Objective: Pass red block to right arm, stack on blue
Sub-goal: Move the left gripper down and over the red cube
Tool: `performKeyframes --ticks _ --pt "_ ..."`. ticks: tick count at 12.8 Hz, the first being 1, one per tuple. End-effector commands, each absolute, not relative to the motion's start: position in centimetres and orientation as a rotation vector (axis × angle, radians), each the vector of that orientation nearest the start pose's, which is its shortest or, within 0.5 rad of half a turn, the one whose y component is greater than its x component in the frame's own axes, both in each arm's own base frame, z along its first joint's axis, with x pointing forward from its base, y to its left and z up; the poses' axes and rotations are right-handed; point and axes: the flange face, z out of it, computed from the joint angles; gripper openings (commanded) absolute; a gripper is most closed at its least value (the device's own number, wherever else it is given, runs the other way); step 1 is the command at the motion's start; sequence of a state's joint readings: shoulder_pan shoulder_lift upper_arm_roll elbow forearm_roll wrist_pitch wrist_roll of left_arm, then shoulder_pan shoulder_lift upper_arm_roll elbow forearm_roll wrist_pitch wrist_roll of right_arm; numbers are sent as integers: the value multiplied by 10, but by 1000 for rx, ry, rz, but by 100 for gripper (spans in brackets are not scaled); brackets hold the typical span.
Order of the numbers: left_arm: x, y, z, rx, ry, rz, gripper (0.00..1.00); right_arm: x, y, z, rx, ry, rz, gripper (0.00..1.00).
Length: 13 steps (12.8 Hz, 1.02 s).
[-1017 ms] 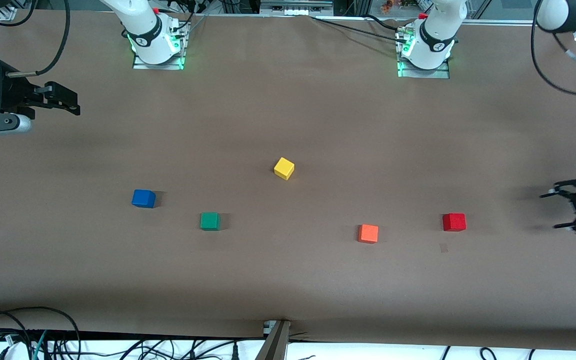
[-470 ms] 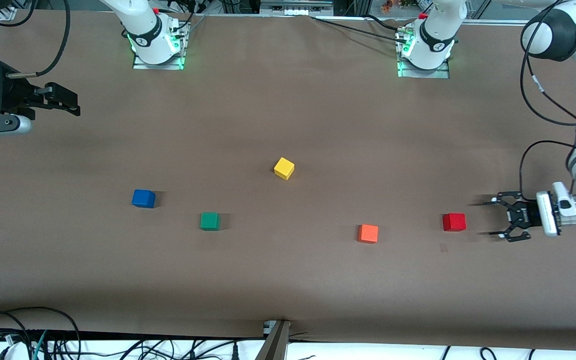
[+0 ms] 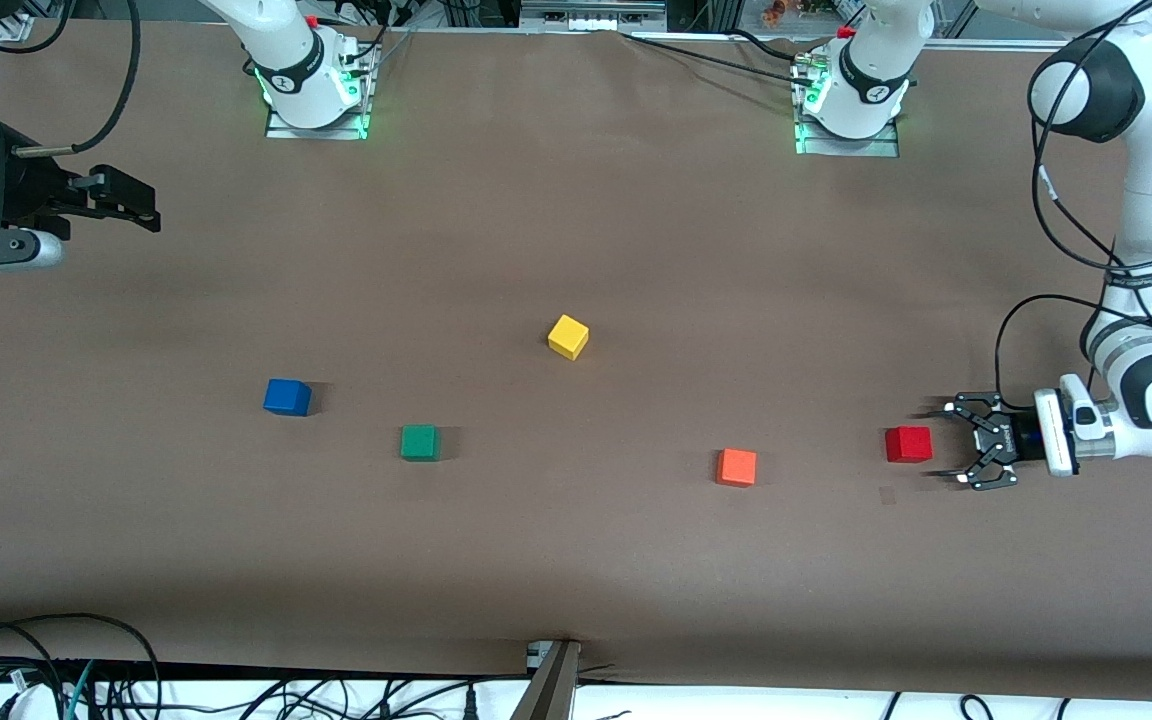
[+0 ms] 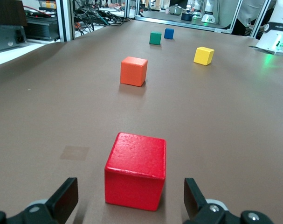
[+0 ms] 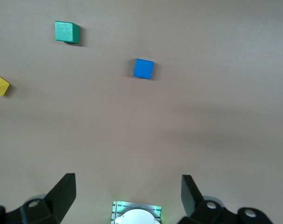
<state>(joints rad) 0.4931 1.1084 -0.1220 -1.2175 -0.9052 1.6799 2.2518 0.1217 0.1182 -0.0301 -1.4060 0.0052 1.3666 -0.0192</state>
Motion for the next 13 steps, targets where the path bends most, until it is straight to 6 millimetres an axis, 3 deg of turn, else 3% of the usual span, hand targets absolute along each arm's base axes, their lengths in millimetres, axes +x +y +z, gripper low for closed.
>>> performKeyframes --ticks 1,5,11,12,13 --pt "673 199 91 1562 -1472 1031 100 567 53 622 -3111 -186 233 100" --pt "670 196 75 1520 -1477 1099 100 567 53 621 -3112 -186 240 100" --pt "668 190 74 1480 -1471 1096 100 568 49 622 -3114 -176 228 100" --pt "668 189 76 1468 -1482 1097 94 568 49 621 -3115 -174 231 100" --pt "668 189 76 1456 -1499 1109 79 568 49 622 -3114 -176 228 100"
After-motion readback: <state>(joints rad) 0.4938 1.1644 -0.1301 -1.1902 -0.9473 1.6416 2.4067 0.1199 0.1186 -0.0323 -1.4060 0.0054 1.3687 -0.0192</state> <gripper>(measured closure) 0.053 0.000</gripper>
